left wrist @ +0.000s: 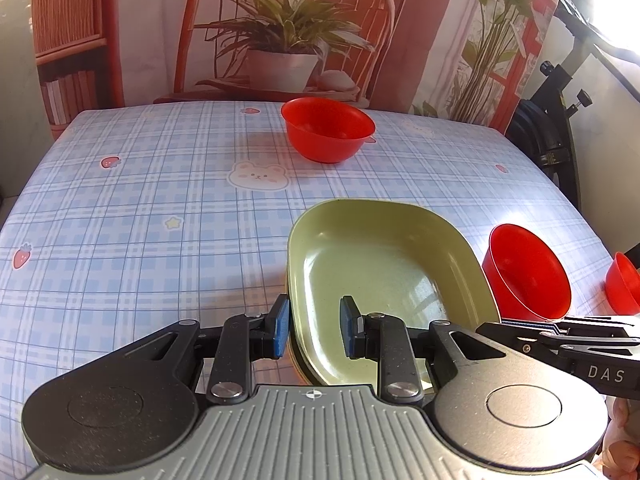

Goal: Organize plates and bowls

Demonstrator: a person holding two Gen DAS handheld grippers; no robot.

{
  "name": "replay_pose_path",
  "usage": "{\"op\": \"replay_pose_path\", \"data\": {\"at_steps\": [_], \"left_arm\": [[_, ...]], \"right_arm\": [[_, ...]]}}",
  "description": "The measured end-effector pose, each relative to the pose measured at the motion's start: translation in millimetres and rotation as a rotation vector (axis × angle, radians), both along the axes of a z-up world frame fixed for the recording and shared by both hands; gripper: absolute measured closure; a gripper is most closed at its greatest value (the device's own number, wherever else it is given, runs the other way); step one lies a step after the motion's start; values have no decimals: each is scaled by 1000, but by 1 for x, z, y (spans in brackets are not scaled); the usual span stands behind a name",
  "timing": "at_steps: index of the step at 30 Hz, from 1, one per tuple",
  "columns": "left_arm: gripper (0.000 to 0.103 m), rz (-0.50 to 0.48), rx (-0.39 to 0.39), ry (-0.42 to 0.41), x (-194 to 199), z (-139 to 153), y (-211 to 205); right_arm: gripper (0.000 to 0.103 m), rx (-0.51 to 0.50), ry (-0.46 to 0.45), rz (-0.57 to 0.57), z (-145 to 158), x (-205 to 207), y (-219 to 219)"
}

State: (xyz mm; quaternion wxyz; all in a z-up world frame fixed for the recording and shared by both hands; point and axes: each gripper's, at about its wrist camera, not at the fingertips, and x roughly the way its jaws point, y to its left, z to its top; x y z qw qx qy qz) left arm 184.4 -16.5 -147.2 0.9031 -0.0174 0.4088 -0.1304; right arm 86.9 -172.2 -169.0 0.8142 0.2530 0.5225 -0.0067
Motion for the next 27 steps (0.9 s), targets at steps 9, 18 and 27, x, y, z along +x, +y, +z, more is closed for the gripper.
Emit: {"op": "replay_pose_path", "data": {"at_steps": [9,18,27], "left_arm": [[76,11,-15,1,0,-1,3],[76,21,-21,-4,-1,0,4],[76,28,-27,9,1,-3,6]], "right_arm": [[82,-29,-10,0,2,0,1],[88,-53,-40,1,4,-1,-1],[92,-44,-17,0,-4,-4,2]]}}
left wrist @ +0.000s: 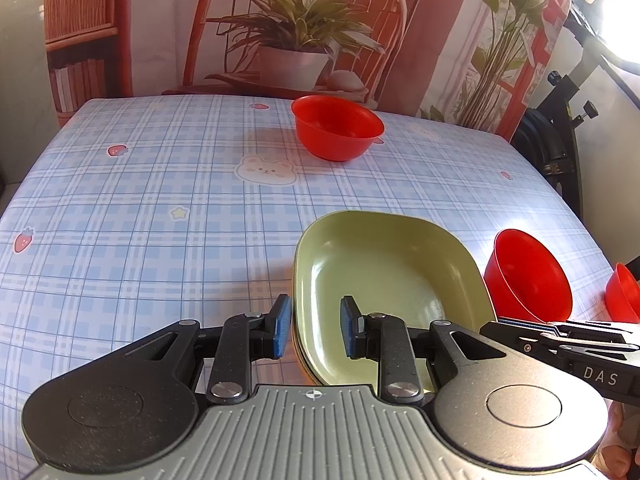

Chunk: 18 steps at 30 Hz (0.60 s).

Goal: Organize plates and bowls

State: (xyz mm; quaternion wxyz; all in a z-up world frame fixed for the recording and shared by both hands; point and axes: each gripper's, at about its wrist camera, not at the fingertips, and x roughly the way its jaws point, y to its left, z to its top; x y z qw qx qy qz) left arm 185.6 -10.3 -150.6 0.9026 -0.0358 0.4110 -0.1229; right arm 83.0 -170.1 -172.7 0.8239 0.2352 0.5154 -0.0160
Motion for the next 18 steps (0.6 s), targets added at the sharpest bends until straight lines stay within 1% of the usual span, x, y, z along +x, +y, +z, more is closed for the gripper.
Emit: {"op": "replay_pose_path", "data": {"at_steps": [4,6,11,18], "left_arm": [[76,8,0,2,1,-1,1],[74,15,2,1,2,-1,2],[74,28,-16,-4,1,1,6],[74,26,-15,2,0,-2,6]], "right_arm": [[92,0,0,0,0,0,0],[91,1,0,0,0,0,0],[92,-3,-2,2,0,0,0],[92,-5,-1,4,-1,0,0]]}}
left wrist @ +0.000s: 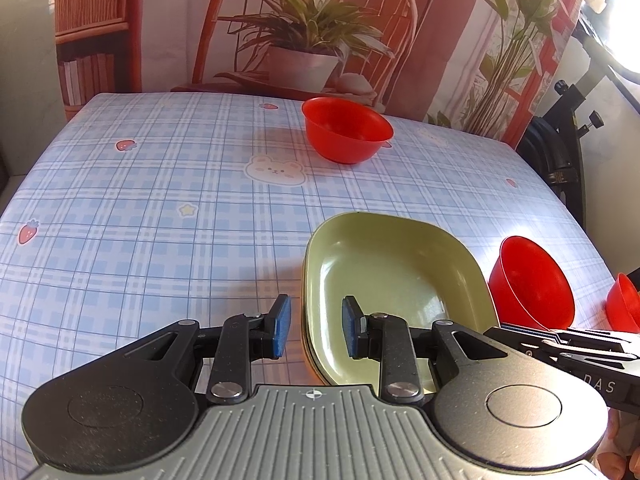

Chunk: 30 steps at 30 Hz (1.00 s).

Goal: Organize plates and bowls

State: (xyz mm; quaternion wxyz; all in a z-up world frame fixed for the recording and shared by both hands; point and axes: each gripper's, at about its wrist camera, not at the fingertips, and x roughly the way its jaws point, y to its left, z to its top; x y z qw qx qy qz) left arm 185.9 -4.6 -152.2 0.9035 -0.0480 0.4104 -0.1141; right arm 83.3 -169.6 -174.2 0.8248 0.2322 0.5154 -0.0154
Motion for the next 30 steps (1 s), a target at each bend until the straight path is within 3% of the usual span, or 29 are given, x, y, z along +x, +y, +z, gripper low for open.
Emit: {"op": "replay_pose_path", "data": {"at_steps": [7,11,17,22,30], "left_arm": [[74,7,-3,6,1,-2,2],[74,7,-5,2,2,3,4],[74,-11,-22,-94,8,46,23],[63,2,-18,-181,17,83,36],[63,0,-34,-194,49,91,32]], "right_arm": [[92,3,3,0,-2,-1,0],[85,12,-5,15,2,3,-2],[83,-28,-92,-1,30,17,-18],[83,-57,-138,-26,47,40,-33],[79,-95,-164,-21,51,87,-40]]}}
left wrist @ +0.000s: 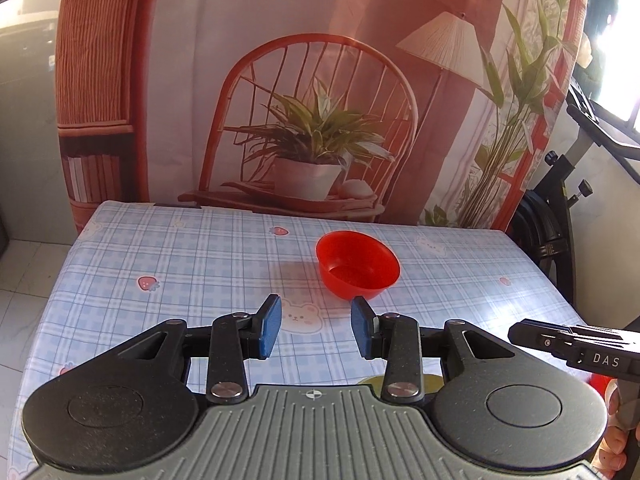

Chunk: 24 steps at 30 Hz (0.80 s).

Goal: Organize plates and bowls

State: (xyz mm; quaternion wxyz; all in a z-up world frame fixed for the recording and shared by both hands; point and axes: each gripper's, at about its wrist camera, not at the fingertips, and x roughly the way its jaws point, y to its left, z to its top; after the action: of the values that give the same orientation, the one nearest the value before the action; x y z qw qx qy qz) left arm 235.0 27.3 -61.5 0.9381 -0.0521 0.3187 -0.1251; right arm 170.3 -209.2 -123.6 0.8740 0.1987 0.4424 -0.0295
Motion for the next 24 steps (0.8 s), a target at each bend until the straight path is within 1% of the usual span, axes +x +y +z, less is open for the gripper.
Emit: {"op": "replay_pose_path", "data": {"at_steps": [3,6,9,11,13,15,17,21,23,24], "left_arm": [[63,-16,0,7,23,-6,-6],[63,-29,-4,25,52,-15,-12],[63,-44,-8,33,85,-29,-19],[63,-28,-16,60,109,-41,-23],[63,-19,-40,106,133,-56,-25],[63,-1,-28,147,152,-69,-27],[63,31,10,187,168,-79,-29],[64,29,-23,224,187,-92,-27],[64,16,-19,234,192,-98,-29],[71,7,-19,234,192,-100,-30]], "right_arm": [[79,-10,-4,13,-8,23,0],[79,-3,6,13,-22,47,-7],[79,-1,25,-4,-46,70,-17],[79,3,46,-32,-64,80,-25],[79,29,67,-68,-81,89,-32],[79,43,87,-97,-95,98,-37],[79,61,100,-117,-106,105,-42],[79,103,130,-143,-124,120,-48],[79,110,140,-145,-130,124,-48],[79,117,149,-145,-134,127,-48]]}}
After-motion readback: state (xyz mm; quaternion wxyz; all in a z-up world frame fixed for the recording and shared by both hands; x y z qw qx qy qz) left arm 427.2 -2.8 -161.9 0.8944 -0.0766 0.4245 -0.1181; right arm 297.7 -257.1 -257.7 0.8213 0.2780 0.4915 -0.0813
